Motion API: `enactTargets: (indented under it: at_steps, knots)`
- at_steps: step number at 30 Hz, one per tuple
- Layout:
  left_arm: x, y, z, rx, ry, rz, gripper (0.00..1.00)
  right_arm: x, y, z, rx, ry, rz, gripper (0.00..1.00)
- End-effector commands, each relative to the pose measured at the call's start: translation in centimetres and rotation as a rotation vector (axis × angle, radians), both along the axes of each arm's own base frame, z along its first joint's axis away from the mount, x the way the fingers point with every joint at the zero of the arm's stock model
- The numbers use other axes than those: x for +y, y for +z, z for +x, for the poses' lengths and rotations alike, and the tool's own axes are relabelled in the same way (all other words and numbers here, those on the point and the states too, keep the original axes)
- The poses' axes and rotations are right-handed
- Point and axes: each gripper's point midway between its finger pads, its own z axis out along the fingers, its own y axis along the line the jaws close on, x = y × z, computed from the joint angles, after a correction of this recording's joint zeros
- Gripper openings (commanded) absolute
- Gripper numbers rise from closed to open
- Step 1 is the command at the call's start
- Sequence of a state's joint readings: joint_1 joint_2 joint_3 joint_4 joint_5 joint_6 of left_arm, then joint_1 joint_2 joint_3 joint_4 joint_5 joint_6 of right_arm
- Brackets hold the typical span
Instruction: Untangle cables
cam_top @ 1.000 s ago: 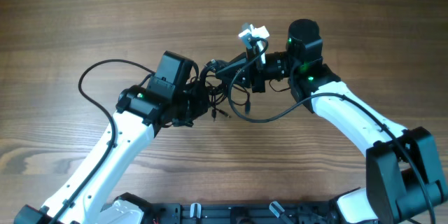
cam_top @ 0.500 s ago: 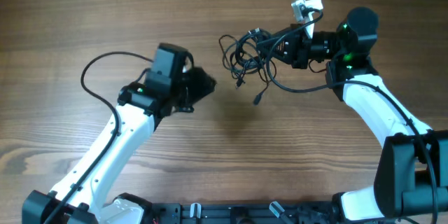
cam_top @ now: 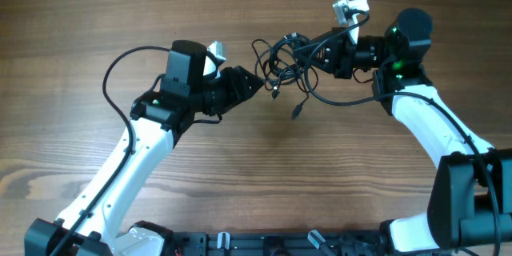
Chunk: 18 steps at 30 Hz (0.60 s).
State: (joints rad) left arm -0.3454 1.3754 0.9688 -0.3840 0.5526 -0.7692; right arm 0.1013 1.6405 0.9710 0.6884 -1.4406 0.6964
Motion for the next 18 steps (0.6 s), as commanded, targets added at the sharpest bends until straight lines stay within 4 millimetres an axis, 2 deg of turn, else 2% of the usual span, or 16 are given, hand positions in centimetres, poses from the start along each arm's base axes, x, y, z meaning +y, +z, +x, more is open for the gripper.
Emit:
enactTargets:
  at_steps: [1, 6, 10, 15, 17, 18]
  knots:
    - [-0.9, 0.7, -0.5, -0.059, -0.087, -0.004, 0.56, 0.1, 1.1, -0.6, -0.024, 0.028, 0.003, 0.04]
    - [-1.7, 0.9, -0.6, -0.088, -0.105, 0.002, 0.59, 0.1, 1.1, -0.6, -0.021, 0.029, 0.003, 0.04]
    - [-2.5, 1.9, -0.5, -0.126, -0.133, -0.037, 0.59, 0.1, 1.1, -0.6, -0.021, 0.029, 0.003, 0.04]
    - [-2.6, 1.8, -0.5, -0.126, -0.137, -0.034, 0.60, 0.1, 1.1, -0.6, -0.020, 0.029, 0.003, 0.04]
    - [-2.8, 0.9, -0.4, -0.119, -0.127, 0.000, 0.57, 0.1, 1.1, -0.6, -0.008, 0.028, 0.003, 0.04]
    - [-3.4, -0.3, -0.4, -0.104, -0.129, 0.033, 0.57, 0.1, 1.1, -0.6, 0.000, 0.028, 0.003, 0.04]
